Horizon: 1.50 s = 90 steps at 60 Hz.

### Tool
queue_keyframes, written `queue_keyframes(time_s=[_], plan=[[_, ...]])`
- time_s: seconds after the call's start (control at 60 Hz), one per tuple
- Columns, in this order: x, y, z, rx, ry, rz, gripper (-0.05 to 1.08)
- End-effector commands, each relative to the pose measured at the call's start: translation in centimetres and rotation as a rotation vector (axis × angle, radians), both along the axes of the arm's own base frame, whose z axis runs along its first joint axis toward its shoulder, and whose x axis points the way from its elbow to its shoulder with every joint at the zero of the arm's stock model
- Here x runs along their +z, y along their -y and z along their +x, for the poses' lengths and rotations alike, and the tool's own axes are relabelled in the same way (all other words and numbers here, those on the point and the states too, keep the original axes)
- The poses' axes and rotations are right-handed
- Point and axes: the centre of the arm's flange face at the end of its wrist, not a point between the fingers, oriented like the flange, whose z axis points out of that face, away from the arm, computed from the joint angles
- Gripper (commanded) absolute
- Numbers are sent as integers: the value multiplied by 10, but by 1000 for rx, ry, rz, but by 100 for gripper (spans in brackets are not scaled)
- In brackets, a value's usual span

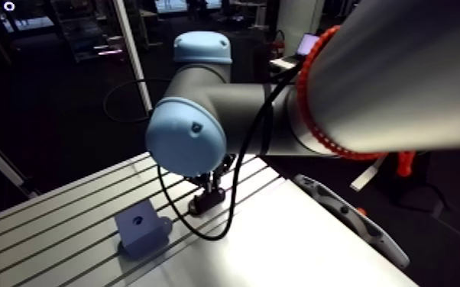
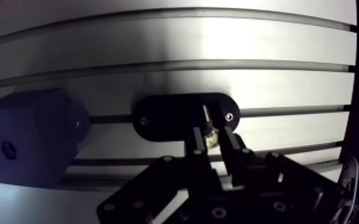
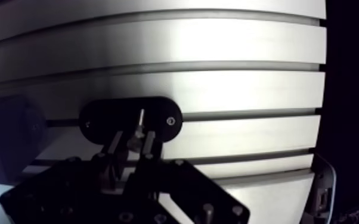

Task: Pick up the M10 bolt and insert it into the hex recess until seated.

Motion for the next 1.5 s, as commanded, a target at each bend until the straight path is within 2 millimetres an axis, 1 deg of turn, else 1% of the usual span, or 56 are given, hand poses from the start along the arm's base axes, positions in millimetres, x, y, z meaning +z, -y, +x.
queue_keyframes(time_s=[0.017,0.033,0.05,0.067,0.117,0.133,0.167,0.183,0.2,0.217,0.233,0.25,0.267,0.283,0.3,0.317,0.333,0.35,0.383,0.4,0.417,0.433,0.45,0.467,0.5,0.517,0.533,0.55,0.667,0.683,0.7,0.717,0.733,0.767,0.783,0.8,0.817,0.833,0.85,0.867,0.883,0.9,0.917,0.933,0.95,0.967,0.983,1.067,1.083,1.1,1.117,1.167,1.183,1.3,1.367,1.5], plan=[[19,2,-3,5,-18,5,82],[19,2,-3,5,-18,5,82],[25,3,-4,7,-22,5,83],[25,3,-4,7,-22,5,83],[37,5,-6,12,-32,5,83],[37,5,-6,12,-32,5,83],[50,5,-8,13,-45,7,84],[50,5,-8,13,-45,7,84],[56,7,-10,17,-54,8,85],[56,7,-10,17,-54,8,85],[64,8,-12,21,-63,8,86],[64,8,-12,21,-63,8,86],[71,8,-13,22,-71,6,87],[71,8,-13,22,-71,6,87],[78,8,-15,21,-78,5,88],[78,8,-15,21,-78,5,88],[86,8,-16,22,-83,4,89],[86,8,-16,22,-83,4,89],[101,9,-17,21,-85,4,93],[101,9,-17,21,-85,4,93],[109,11,-18,24,-84,4,94],[109,11,-18,24,-84,4,94],[116,13,-19,29,-81,0,96],[116,13,-19,29,-81,0,96],[123,16,-20,34,-78,-3,99],[130,20,-21,40,-73,-5,101],[130,20,-21,40,-73,-5,101],[138,25,-23,47,-67,-8,102],[153,38,-26,67,-36,-30,105],[157,45,-29,76,-26,-37,105],[157,45,-29,76,-26,-37,105],[162,52,-31,84,-15,-42,105],[162,52,-31,84,-15,-42,105],[171,68,-36,99,7,-51,106],[171,68,-36,99,7,-51,106],[176,77,-39,102,22,-53,106],[176,77,-39,102,22,-53,106],[180,86,-41,110,39,-50,106],[180,86,-41,110,39,-50,106],[184,94,-43,116,51,-48,107],[184,94,-43,116,51,-48,107],[187,101,-46,121,68,-42,107],[187,101,-46,121,68,-42,107],[188,108,-48,120,83,-34,107],[188,108,-48,120,83,-34,107],[191,113,-50,117,93,-27,107],[191,118,-52,116,106,-23,107],[192,126,-55,121,126,-14,107],[192,132,-55,132,135,-10,107],[192,132,-55,132,135,-10,107],[192,138,-56,144,141,-9,107],[193,143,-56,157,143,-5,107],[193,148,-56,172,147,0,107],[192,156,-57,195,152,15,107],[192,169,-57,225,156,20,107],[196,176,-58,266,158,22,107]])
